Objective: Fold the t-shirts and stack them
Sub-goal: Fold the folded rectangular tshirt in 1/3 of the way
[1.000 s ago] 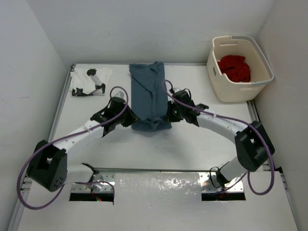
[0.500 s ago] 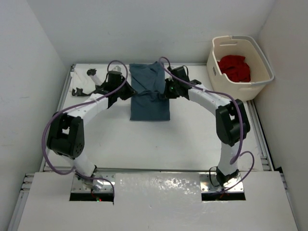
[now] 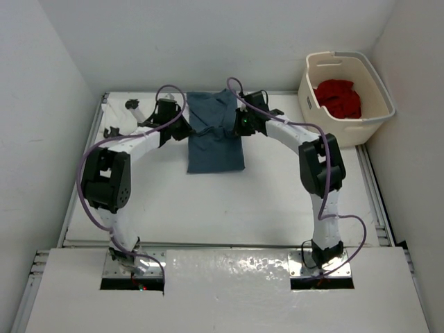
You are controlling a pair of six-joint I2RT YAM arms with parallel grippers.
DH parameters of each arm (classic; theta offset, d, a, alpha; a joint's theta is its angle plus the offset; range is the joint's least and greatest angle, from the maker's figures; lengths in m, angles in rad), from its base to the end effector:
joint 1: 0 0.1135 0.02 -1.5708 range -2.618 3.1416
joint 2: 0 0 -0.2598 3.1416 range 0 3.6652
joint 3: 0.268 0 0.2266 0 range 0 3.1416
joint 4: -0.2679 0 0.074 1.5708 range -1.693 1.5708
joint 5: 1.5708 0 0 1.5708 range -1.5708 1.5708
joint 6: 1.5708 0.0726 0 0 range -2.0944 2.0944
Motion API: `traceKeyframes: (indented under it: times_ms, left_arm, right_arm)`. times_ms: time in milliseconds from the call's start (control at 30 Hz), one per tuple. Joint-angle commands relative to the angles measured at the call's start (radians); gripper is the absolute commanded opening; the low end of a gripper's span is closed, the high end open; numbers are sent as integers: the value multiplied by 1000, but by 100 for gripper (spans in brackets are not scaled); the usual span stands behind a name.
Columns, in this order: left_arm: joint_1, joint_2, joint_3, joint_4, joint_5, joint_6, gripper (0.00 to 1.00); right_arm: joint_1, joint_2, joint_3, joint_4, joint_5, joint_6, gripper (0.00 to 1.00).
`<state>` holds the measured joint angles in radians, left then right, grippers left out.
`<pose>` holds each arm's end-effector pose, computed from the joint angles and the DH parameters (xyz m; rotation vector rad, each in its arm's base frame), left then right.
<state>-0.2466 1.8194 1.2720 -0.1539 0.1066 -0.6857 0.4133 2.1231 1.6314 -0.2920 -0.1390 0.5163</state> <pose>0.3990 -0.1084 0.2085 -0.4533 2.2978 -0.6003 0.4361 0.2022 0.1814 0.0549 2.4300 0.6034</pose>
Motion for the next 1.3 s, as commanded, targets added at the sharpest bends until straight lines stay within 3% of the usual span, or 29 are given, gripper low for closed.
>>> traceKeyframes:
  times_ms: [0, 433, 500, 533, 567, 600, 633, 667, 700, 833, 933, 967, 1000, 1067, 1267]
  left_arm:
    - [24, 33, 56, 65, -36, 3, 0]
    - [30, 202, 180, 57, -33, 26, 0]
    - [32, 225, 210, 31, -19, 38, 0]
    - [33, 250, 249, -11, -19, 40, 0]
    - [33, 261, 271, -38, -18, 51, 4]
    - [33, 274, 289, -58, -21, 55, 26]
    - [35, 273, 312, -78, -15, 63, 35]
    - [35, 268, 314, -81, -15, 70, 57]
    - [35, 250, 310, -75, -13, 74, 62]
    - [33, 192, 306, -79, -21, 94, 74]
    - [33, 141, 285, -92, -22, 97, 79]
    - [33, 112, 273, -92, -18, 95, 83]
    - [33, 100, 244, -88, -10, 94, 91]
    - [32, 55, 189, -82, -4, 87, 100]
    - [29, -72, 0, -113, 4, 87, 100]
  right_arm:
    - [-14, 29, 47, 85, -22, -16, 0]
    - [-45, 133, 77, 172, -39, 68, 1]
    - [-47, 138, 82, 175, -39, 73, 8]
    - [-47, 140, 84, 172, -37, 79, 17]
    - [-48, 140, 85, 175, -40, 79, 35]
    - [-48, 138, 88, 171, -48, 77, 43]
    - [-48, 135, 91, 163, -50, 80, 47]
    - [-50, 121, 90, 163, -53, 76, 60]
    - [-50, 114, 87, 162, -57, 70, 66]
    - [-51, 54, 78, 152, -57, 41, 70]
    - [-51, -12, 47, 143, -57, 14, 80]
    - [-51, -26, 36, 145, -54, 11, 93]
    - [-50, -38, 12, 143, -54, 1, 99]
    - [-50, -70, -8, 131, -56, -7, 99]
    - [-51, -158, -151, 103, -120, -15, 99]
